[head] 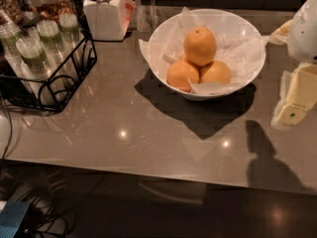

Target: Pick orange from white bowl

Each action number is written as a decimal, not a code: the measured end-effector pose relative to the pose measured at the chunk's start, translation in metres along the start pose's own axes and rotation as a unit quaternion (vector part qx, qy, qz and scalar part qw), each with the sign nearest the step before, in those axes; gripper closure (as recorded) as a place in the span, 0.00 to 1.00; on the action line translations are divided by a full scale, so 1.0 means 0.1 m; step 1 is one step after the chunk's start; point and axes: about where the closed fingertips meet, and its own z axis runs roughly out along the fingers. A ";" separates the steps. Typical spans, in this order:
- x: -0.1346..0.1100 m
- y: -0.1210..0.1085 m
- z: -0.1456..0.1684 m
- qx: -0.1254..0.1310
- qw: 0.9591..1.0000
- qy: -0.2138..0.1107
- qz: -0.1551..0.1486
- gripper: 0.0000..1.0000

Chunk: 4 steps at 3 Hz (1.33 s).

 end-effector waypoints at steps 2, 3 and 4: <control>-0.16 -0.13 0.03 -0.005 0.999 -0.041 -0.010 0.00; -0.56 -0.42 0.12 -0.025 0.994 -0.101 -0.027 0.00; -0.56 -0.42 0.13 -0.025 0.994 -0.101 -0.027 0.00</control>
Offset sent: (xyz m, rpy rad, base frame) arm 0.0408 0.0301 0.0074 0.1870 -0.0200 0.1053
